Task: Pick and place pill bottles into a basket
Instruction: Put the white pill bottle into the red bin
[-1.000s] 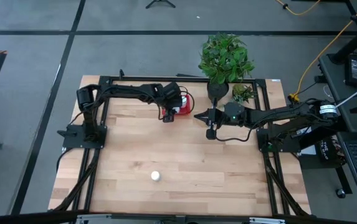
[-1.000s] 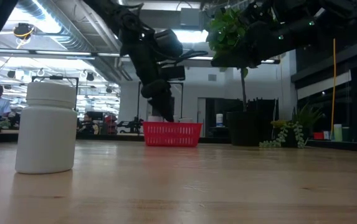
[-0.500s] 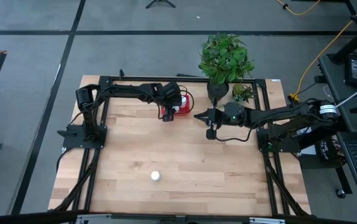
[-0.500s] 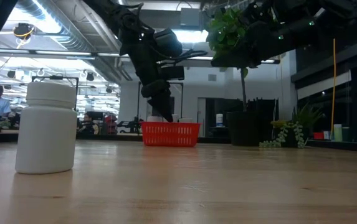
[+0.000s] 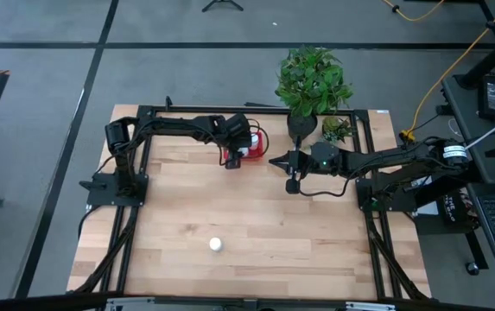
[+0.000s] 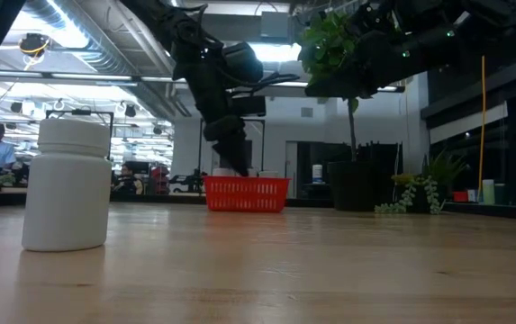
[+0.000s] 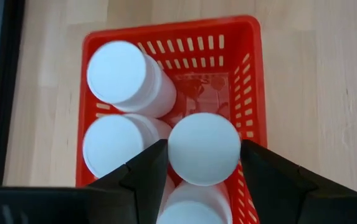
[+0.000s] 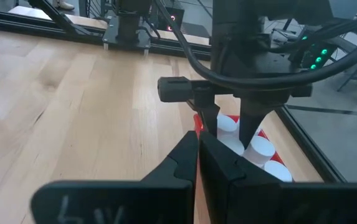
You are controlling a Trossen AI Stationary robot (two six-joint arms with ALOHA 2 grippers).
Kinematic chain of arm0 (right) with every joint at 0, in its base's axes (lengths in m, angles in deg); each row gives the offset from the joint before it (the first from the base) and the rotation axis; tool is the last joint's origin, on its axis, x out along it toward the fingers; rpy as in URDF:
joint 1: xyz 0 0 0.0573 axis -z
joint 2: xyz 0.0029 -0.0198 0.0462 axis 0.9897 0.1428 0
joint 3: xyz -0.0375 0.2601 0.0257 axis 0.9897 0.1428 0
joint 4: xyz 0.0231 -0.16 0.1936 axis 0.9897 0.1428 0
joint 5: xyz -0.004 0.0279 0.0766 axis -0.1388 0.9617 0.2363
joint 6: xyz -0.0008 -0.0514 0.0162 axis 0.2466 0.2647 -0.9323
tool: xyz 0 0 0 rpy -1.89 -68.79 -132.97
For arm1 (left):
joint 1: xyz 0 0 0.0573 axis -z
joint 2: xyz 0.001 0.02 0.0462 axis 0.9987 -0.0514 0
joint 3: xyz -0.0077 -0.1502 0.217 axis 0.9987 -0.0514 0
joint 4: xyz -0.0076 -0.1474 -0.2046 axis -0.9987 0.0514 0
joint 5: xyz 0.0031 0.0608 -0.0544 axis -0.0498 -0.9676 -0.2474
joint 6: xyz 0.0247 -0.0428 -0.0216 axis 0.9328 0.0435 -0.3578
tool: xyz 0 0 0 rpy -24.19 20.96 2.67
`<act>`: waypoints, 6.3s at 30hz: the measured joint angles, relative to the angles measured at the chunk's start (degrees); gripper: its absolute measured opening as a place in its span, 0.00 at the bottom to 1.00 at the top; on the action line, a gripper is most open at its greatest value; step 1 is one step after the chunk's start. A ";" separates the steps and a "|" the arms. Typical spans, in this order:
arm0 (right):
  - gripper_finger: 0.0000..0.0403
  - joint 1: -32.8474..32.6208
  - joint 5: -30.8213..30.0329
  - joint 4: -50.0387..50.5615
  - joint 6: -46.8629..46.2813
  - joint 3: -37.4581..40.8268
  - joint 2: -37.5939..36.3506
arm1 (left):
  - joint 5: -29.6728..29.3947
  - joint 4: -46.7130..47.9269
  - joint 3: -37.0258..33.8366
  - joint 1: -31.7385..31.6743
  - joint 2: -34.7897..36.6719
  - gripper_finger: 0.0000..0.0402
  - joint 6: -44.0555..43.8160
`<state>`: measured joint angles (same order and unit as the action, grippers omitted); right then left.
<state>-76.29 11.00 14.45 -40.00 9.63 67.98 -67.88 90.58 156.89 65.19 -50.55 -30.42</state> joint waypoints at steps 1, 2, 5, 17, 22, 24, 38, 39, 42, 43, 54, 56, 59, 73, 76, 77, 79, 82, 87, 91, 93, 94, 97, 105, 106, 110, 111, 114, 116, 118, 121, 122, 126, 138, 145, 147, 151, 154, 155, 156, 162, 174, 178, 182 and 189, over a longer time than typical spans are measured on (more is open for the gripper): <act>0.05 0.00 0.02 0.01 0.00 0.02 0.00 | 0.00 0.34 0.00 0.00 0.00 0.48 -0.19; 0.05 0.00 0.01 0.00 0.00 0.00 0.00 | 0.00 0.59 0.00 0.00 0.00 0.48 -0.40; 0.05 0.00 0.00 0.00 0.00 0.00 0.00 | 0.00 1.05 0.00 0.00 0.00 0.48 -0.83; 0.05 -0.02 0.02 0.00 -0.04 0.00 0.00 | -1.88 2.20 0.09 0.12 0.88 0.48 -0.83; 0.05 -0.01 0.00 -0.18 -0.05 0.00 0.00 | -3.50 1.91 0.22 0.50 2.24 0.48 -0.39; 0.05 -0.02 0.02 -0.15 -0.04 0.00 0.00 | -3.47 2.15 0.22 0.59 3.07 0.48 -0.39; 0.05 -0.02 0.02 -0.31 -0.05 0.00 0.00 | -3.17 1.48 0.22 1.25 6.67 0.47 1.18; 0.05 -0.02 0.02 -0.32 -0.06 0.00 0.00 | -2.58 1.04 0.22 1.25 6.67 0.47 1.56; 0.05 -0.01 0.02 -0.39 -0.07 0.01 0.00 | 1.42 0.46 0.22 1.25 6.67 0.46 3.43; 0.05 -0.02 0.02 -0.38 -0.07 0.00 0.00 | 3.10 0.51 0.20 1.25 6.67 0.46 3.63; 0.05 -0.02 0.02 0.02 0.18 0.00 0.00 | 5.41 7.34 -1.61 2.36 13.97 0.08 0.54; 0.05 -0.02 0.02 0.41 0.69 0.00 0.00 | 6.32 6.68 -4.46 2.28 16.70 0.02 -1.75; 0.05 -0.02 0.03 0.82 1.21 0.00 0.00 | 8.43 4.26 -11.04 2.35 22.08 0.01 -5.45; 0.05 0.09 0.02 0.42 1.44 0.00 0.00 | 5.15 -16.46 -40.95 16.33 51.11 0.01 -26.44; 0.05 0.11 0.04 0.52 1.15 0.00 0.00 | 2.89 -16.76 -42.87 21.00 54.18 0.00 -29.12; 0.05 0.11 0.04 0.68 0.96 0.00 0.00 | 2.20 -16.82 -43.12 22.64 54.87 0.00 -30.16; 0.05 -0.14 0.04 1.10 -0.20 0.00 0.00 | 1.18 -18.53 -43.13 25.83 55.44 0.01 -31.39; 0.05 -0.15 0.04 1.30 -1.83 0.00 0.00 | 1.64 -20.84 -43.10 29.82 55.45 0.01 -30.32; 0.05 -0.15 0.02 1.31 -2.77 0.01 0.00 | 2.05 -21.02 -43.10 33.83 55.41 0.01 -27.01; 0.05 -0.15 -0.15 1.37 -1.21 0.00 0.00 | 2.02 -21.36 -43.10 34.73 55.39 0.01 -25.02; 0.05 -0.15 -0.16 1.37 -1.08 0.02 0.00 | 1.83 -21.28 -43.10 34.95 55.27 0.01 -26.95; 0.05 -0.15 -0.16 1.37 -1.23 0.00 0.00 | 1.73 -20.98 -43.10 35.26 55.25 0.02 -28.28; 0.05 -0.15 -0.20 1.38 -1.76 0.00 0.00 | 1.88 -18.48 -43.10 36.94 55.25 0.06 -32.44; 0.05 -0.15 -0.22 1.36 -2.01 0.02 0.00 | 0.55 -12.76 -43.10 43.96 55.25 0.14 -33.22; 0.05 -0.15 -0.22 1.36 -2.06 0.00 0.00 | -0.30 -12.82 -43.10 44.95 55.25 0.14 -32.55; 0.05 -0.15 -0.22 1.36 -2.14 0.01 0.00 | -4.00 -12.96 -43.10 48.02 55.25 0.17 -32.25; 0.05 -0.15 -0.22 1.36 -2.22 0.00 0.00 | -5.01 -13.11 -43.10 48.41 55.25 0.19 -32.54; 0.05 -0.15 -0.22 1.36 -2.25 0.00 0.00 | -7.04 -13.15 -43.10 48.56 55.23 0.26 -32.76; 0.05 -0.15 -0.22 1.36 -2.25 0.01 0.00 | -8.37 -13.17 -43.10 48.39 55.23 0.32 -32.76; 0.05 -0.15 -0.22 1.36 -2.44 0.00 0.00 | -10.99 -13.15 -43.10 48.37 55.23 0.37 -32.76; 0.05 -0.15 -0.22 1.37 -3.42 0.01 0.00 | -15.80 -12.98 -43.10 48.35 55.23 0.44 -32.74; 0.05 -0.15 -0.22 1.38 -3.51 0.00 0.00 | -16.80 -12.70 -43.10 48.35 55.23 0.45 -32.46; 0.05 -0.15 -0.22 1.38 -3.52 0.00 0.00 | -17.49 -12.70 -43.10 48.35 55.21 0.51 -29.60; 0.05 -0.15 -0.20 1.40 -4.37 0.00 0.00 | -17.39 -13.63 -43.10 51.23 54.21 0.56 -31.44; 0.05 -0.15 -0.17 2.02 -5.16 0.00 0.00 | -17.49 -13.86 -43.10 56.62 45.11 0.56 -40.96; 0.05 -0.17 -0.06 2.54 -6.29 0.00 0.00 | -17.95 -14.31 -43.10 58.69 41.95 0.56 -46.09; 0.05 -0.63 0.01 4.37 -6.53 0.02 0.00 | -25.08 -16.93 -43.10 63.51 35.60 0.56 -53.00; 0.05 -1.50 0.04 4.42 -6.56 0.02 0.00 | -30.97 -20.23 -43.10 66.56 30.80 0.56 -56.67; 0.05 -1.83 0.06 4.44 -6.52 0.01 0.00 | -32.43 -21.19 -43.10 67.33 29.17 0.56 -57.83; 0.05 -2.19 0.07 4.42 -6.51 0.02 0.00 | -33.60 -22.39 -43.10 67.96 27.56 0.56 -58.99; 0.05 -3.87 0.05 4.39 -6.68 0.02 0.00 | -36.71 -29.74 -43.10 70.03 18.36 0.56 -65.27; 0.05 -5.97 0.04 4.31 -8.00 0.02 0.00 | -42.13 -47.18 -42.97 70.74 5.08 0.56 -62.53; 0.05 -6.12 0.04 4.20 -9.11 0.02 0.00 | -42.23 -50.55 -43.04 70.53 3.72 0.56 -60.07; 0.05 -6.12 0.02 4.11 -9.16 0.02 0.00 | -40.91 -51.65 -43.04 70.09 3.61 0.56 -58.10; 0.05 -6.12 0.02 3.84 -9.44 0.02 0.00 | -35.84 -53.80 -43.01 67.34 3.65 0.56 -53.23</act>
<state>-82.41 11.03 18.29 -49.45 9.65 67.98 -103.72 36.78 113.88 132.53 -46.90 -83.65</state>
